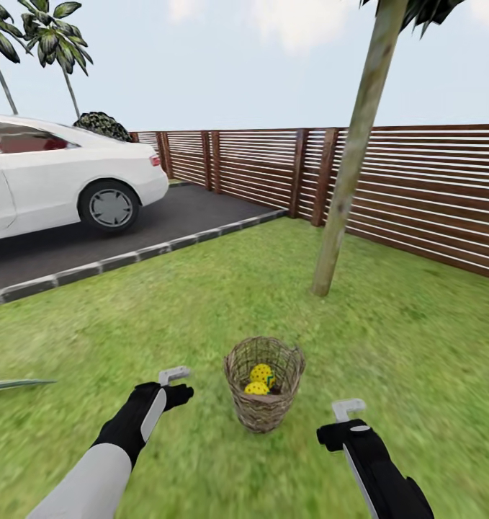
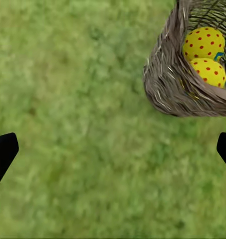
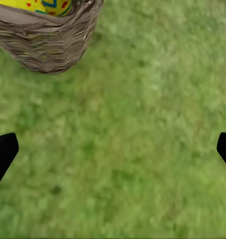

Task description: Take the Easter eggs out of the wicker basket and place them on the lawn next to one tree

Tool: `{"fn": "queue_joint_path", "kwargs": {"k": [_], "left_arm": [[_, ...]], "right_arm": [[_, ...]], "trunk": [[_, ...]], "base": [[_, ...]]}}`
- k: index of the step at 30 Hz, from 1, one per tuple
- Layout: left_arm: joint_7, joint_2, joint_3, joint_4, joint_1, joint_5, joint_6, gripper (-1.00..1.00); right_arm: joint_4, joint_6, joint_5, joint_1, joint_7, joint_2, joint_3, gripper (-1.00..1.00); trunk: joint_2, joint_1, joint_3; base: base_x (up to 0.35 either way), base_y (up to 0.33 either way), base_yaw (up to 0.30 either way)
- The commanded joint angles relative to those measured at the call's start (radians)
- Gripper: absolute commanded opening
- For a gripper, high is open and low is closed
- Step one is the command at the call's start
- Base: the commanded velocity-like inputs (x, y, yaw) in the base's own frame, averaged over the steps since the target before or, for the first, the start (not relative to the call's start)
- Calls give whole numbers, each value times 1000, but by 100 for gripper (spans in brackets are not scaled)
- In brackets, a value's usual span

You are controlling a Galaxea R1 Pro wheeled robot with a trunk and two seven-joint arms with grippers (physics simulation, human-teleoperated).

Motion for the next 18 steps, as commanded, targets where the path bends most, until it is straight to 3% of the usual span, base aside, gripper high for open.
{"fn": "queue_joint_path", "kwargs": {"k": [1,18], "left_arm": [[7,-1,3,3,0,10,4,100],[7,-1,3,14,0,11,1,100]], "right_arm": [[-1,6,6,0,0,0,1,100],[5,4,3,0,1,0,-5,100]], "trunk": [[0,1,-1],[0,1,6]], "base": [[339,-58,2],[334,-125,-209]]}}
